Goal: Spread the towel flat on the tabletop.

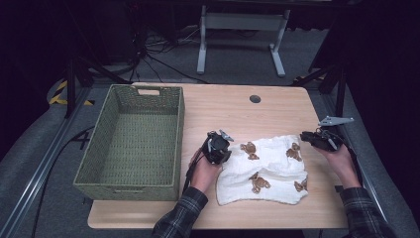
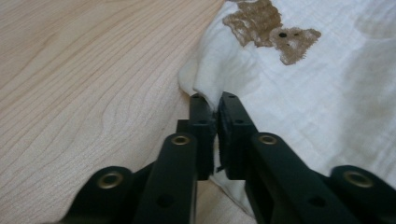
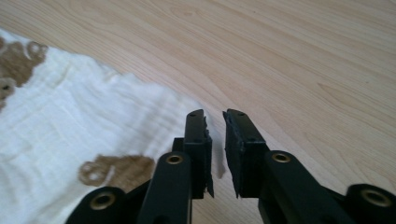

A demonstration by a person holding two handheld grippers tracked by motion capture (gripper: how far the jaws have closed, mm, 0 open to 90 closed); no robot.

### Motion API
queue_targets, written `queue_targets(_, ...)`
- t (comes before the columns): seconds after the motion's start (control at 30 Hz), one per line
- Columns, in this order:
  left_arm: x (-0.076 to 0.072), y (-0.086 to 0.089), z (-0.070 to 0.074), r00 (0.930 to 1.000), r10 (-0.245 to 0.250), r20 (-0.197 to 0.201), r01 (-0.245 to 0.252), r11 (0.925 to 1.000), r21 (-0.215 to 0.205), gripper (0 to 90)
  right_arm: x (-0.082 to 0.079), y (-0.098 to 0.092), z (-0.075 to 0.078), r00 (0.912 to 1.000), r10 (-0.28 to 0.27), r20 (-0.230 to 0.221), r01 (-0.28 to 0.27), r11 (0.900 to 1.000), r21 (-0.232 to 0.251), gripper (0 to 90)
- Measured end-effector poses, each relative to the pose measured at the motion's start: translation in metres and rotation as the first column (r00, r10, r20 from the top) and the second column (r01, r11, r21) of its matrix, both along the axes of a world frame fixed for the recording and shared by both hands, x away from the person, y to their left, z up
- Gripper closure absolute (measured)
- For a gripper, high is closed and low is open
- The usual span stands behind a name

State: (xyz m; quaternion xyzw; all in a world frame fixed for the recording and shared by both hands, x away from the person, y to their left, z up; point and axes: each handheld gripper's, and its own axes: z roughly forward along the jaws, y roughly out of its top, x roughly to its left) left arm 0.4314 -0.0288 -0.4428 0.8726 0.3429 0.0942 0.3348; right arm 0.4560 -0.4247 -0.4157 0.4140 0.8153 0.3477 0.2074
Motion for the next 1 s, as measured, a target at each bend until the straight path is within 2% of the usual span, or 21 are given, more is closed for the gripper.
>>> queue_targets(0.13,0.002,0.0,0.003,0.9997,0.026,0.0,-0.026,0.9995,-0.017,66.7,-0.009,0.005,0.001,0.9994,0.033,-0.007,-0.033,0.999,0.02,73.7)
queue_targets(0.2,0.005,0.001,0.002,0.9995,0.03,-0.007,-0.03,0.9984,-0.048,63.0,-0.014,0.009,-0.001,0.9983,0.057,-0.011,-0.057,0.998,0.031,73.4)
queue_targets(0.37,0.014,0.001,0.0,0.9986,0.038,-0.036,-0.041,0.9964,-0.074,59.3,-0.024,0.02,-0.003,0.9936,0.11,-0.023,-0.109,0.993,0.033,72.8)
queue_targets(0.43,0.017,0.0,-0.001,0.9982,0.027,-0.053,-0.03,0.9973,-0.067,63.8,-0.027,0.024,-0.002,0.9919,0.125,-0.026,-0.124,0.992,0.036,72.9)
queue_targets(0.57,0.021,-0.002,-0.001,0.9984,0.03,-0.047,-0.033,0.9976,-0.061,84.0,-0.032,0.032,-0.003,0.988,0.152,-0.028,-0.15,0.988,0.045,73.1)
queue_targets(0.63,0.022,0.0,0.004,0.9988,0.046,-0.016,-0.046,0.997,-0.063,85.4,-0.034,0.034,-0.003,0.9865,0.162,-0.026,-0.161,0.986,0.038,73.2)
queue_targets(0.7,0.02,0.002,0.011,0.9986,0.054,-0.003,-0.054,0.9944,-0.091,85.5,-0.035,0.035,-0.003,0.9847,0.172,-0.03,-0.17,0.985,0.04,73.4)
queue_targets(0.8,0.008,-0.004,0.022,0.9995,-0.005,0.033,0.008,0.9951,-0.098,85.4,-0.038,0.036,-0.004,0.9833,0.18,-0.029,-0.179,0.983,0.038,73.3)
queue_targets(0.9,-0.007,-0.015,0.028,0.9952,-0.078,0.059,0.084,0.9907,-0.107,85.3,-0.041,0.035,-0.004,0.9829,0.182,-0.029,-0.181,0.982,0.045,73.3)
queue_targets(1.0,-0.023,-0.028,0.025,0.9879,-0.15,0.038,0.153,0.982,-0.11,85.2,-0.045,0.034,-0.005,0.9821,0.185,-0.033,-0.183,0.982,0.052,73.4)
